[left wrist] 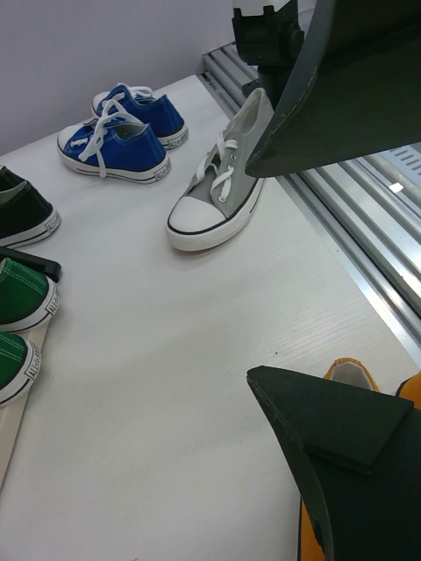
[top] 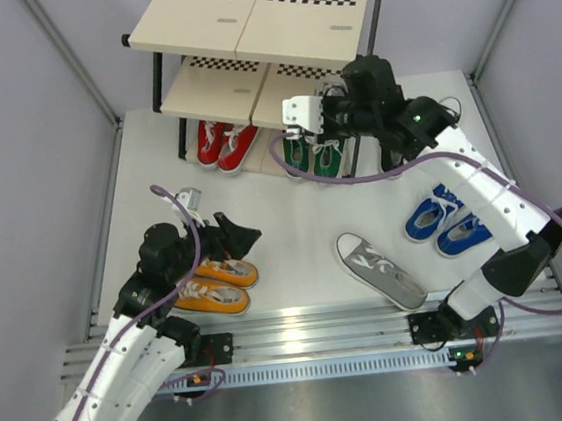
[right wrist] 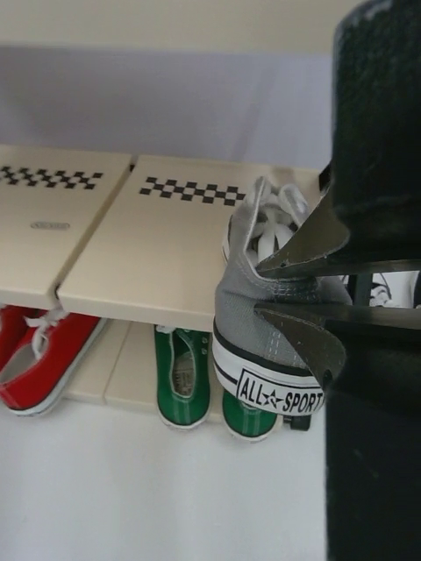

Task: Place and organize the shoes onto the shoe shelf
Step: Place the shoe at the shoe shelf.

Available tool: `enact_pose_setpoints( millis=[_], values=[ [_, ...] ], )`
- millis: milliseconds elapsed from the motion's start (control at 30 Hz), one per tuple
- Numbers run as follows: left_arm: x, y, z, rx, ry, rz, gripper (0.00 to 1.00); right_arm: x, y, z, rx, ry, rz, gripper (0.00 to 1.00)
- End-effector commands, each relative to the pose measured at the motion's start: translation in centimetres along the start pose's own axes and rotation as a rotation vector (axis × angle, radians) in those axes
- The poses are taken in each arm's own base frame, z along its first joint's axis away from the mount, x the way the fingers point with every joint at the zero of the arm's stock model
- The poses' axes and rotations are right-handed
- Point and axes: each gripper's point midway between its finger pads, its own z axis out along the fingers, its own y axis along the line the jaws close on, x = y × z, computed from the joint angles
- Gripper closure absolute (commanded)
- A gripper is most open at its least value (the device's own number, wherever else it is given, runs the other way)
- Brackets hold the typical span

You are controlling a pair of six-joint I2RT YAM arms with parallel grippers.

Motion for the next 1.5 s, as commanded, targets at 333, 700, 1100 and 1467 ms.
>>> enact_pose_setpoints(
  millis=[333,700,1100,1467],
  values=[
    [-0.2,-0.5,-0.2,0.031,-0.017,0.027,0.06,4.0,-4.0,0.9,0.273,0.088,-0.149,1.00],
    [0.1,-0.3,0.0,0.029,-0.001,0.025,0.06,7.1,-4.9,1.5,0.303,0.170,-0.153,1.00],
    [0.3,-0.3,0.2,0.033,0.012,0.023,0.06,9.2,-2.4,1.6,0.232,0.178,-0.161,0.70],
    [0.1,-0.7,0.3,0.042,0.015,0.004,0.06,3.9,0.0,-3.9,0.162,0.009,-0.042,0.25]
  ],
)
